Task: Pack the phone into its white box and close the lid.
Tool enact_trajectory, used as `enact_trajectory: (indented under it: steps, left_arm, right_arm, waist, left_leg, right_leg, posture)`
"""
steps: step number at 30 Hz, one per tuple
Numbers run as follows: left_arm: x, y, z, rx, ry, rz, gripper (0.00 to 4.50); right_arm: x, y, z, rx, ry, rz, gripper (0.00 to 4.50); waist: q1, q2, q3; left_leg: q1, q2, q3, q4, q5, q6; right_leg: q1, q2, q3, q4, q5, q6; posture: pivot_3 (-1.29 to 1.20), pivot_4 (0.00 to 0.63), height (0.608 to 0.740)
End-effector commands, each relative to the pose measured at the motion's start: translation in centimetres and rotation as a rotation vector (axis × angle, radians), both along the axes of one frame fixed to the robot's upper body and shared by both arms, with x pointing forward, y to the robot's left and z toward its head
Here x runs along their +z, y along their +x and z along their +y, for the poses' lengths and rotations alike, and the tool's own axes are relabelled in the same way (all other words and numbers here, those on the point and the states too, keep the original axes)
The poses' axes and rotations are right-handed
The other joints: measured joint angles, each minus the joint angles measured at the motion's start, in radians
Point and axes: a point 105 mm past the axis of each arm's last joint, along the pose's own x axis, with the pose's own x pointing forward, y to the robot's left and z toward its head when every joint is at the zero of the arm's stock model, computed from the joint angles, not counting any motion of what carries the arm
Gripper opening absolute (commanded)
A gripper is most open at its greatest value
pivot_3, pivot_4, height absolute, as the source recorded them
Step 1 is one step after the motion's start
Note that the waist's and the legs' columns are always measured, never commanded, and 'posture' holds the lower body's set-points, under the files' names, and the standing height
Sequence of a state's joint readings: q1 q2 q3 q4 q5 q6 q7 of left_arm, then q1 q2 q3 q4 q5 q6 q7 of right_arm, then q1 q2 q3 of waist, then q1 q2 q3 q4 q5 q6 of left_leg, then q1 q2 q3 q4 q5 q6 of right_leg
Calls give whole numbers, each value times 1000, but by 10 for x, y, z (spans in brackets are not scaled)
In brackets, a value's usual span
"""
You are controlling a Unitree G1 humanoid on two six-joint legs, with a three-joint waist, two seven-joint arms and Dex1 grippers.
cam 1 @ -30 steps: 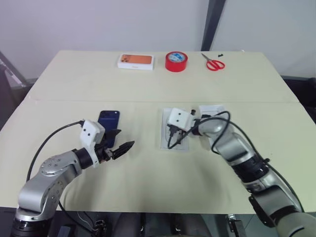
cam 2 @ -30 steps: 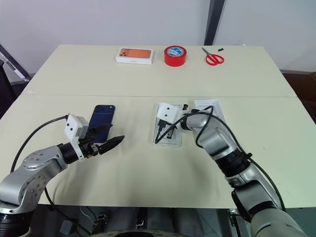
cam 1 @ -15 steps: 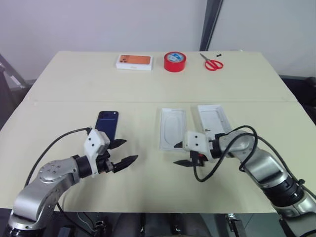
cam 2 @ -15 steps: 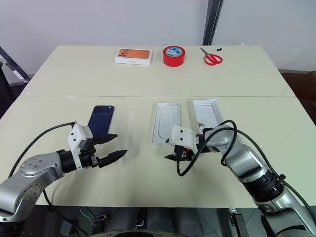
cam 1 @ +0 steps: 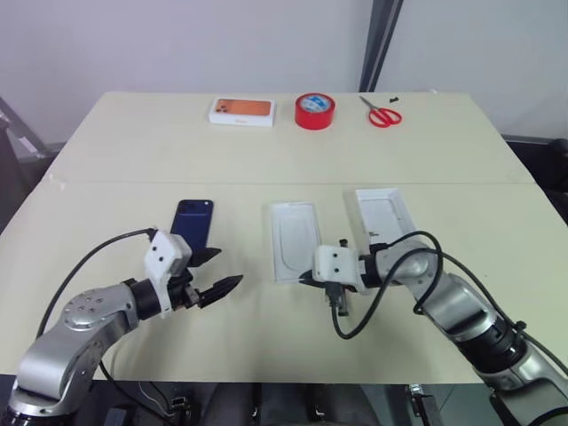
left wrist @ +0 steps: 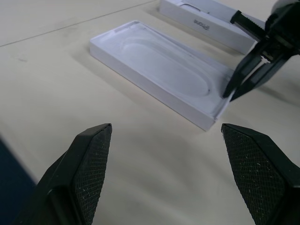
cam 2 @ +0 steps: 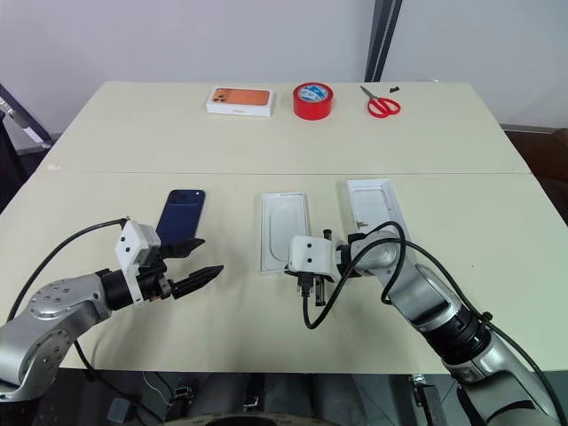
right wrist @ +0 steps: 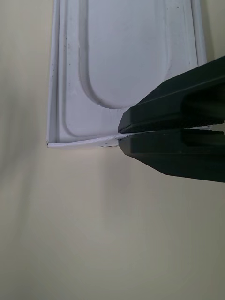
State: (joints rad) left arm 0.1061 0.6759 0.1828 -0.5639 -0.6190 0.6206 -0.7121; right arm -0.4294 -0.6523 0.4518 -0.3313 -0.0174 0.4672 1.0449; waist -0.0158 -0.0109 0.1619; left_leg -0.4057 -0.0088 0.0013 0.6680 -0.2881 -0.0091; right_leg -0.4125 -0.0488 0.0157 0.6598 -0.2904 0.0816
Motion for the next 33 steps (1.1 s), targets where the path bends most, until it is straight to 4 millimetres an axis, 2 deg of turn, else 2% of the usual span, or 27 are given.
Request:
enact_trajectory:
  steps: [1,3,4,5,10,11,15,16,17,19,21,22,26,33]
  left_arm:
    - [12,-2,0,6,-8,-45,3961]
    - [12,-2,2,19,-9,-48,3961]
    - [13,-1,3,27,-10,-50,3961]
    - [13,-1,4,33,-11,-52,3961]
    - [25,4,22,128,-45,-86,3961]
    - [27,5,25,144,-53,-91,3961]
    - [40,17,60,341,-129,-102,3961]
    - [40,20,66,377,-131,-98,3961]
    - [37,25,76,446,-141,-76,3961]
    - [26,34,99,594,-160,6,3961]
    - [19,40,112,686,-187,65,4489]
    - [18,42,114,710,-205,81,4500]
    - [14,56,123,797,-290,191,4500]
    - [-5,77,115,794,-308,418,4500]
  right_arm:
    - [12,0,11,21,46,-19,38]
    - [19,-1,16,18,87,17,38]
    - [23,-2,17,17,109,37,665]
    - [25,-2,19,15,120,50,886]
    - [55,2,29,-8,277,92,3344]
    - [60,2,31,-10,304,105,3344]
    - [75,28,53,-109,376,98,3344]
    - [74,33,57,-136,375,96,2705]
    - [73,41,64,-169,368,97,2429]
    - [69,53,80,-202,345,70,1435]
    - [65,61,95,-220,322,43,319]
    - [63,63,101,-221,310,31,37]
    - [51,69,120,-231,241,-22,37]
    - [31,71,139,-204,149,-105,37]
  waist:
    - [1,0,0]
    - [1,0,0]
    - [1,0,0]
    - [2,0,0]
    - [0,0,0]
    - [-1,0,0]
    - [-5,0,0]
    - [-5,0,0]
    - [-4,0,0]
    - [-3,0,0]
    - [-4,-1,-1]
    - [-4,-1,-1]
    - [0,-4,-2]
    - [-12,-5,-2]
  left_leg:
    - [0,0,0,0,0,0]
    - [0,0,0,0,0,0]
    - [0,0,0,0,0,0]
    - [0,0,0,0,0,0]
    - [0,0,0,0,0,0]
    - [0,0,0,0,0,0]
    - [0,0,0,0,0,0]
    - [0,0,0,0,0,0]
    - [0,0,0,0,0,-1]
    - [0,0,0,0,1,-1]
    - [0,0,0,0,1,-2]
    - [-1,-1,0,0,1,-2]
    - [-5,-1,0,0,2,-4]
    - [-4,-2,0,0,4,-6]
  right_leg:
    - [0,0,0,0,0,0]
    - [0,0,0,0,0,0]
    - [0,0,0,0,0,0]
    - [0,0,0,0,0,0]
    - [0,0,0,0,0,0]
    - [0,0,0,0,0,0]
    - [-1,0,0,1,0,0]
    - [-1,0,0,2,0,0]
    - [-1,0,0,3,0,0]
    - [-1,0,0,3,0,0]
    - [-3,1,0,4,0,0]
    - [-4,1,0,4,0,0]
    - [-8,0,0,5,0,1]
    - [-10,2,0,8,0,1]
  posture:
    - [0,150,729]
    - [0,150,729]
    - [0,150,729]
    - [0,150,729]
    - [0,150,729]
    - [0,150,729]
    - [0,150,729]
    - [0,150,729]
    - [0,150,729]
    - [0,150,729]
    - [0,150,729]
    - [0,150,729]
    - [0,150,729]
    - [0,150,729]
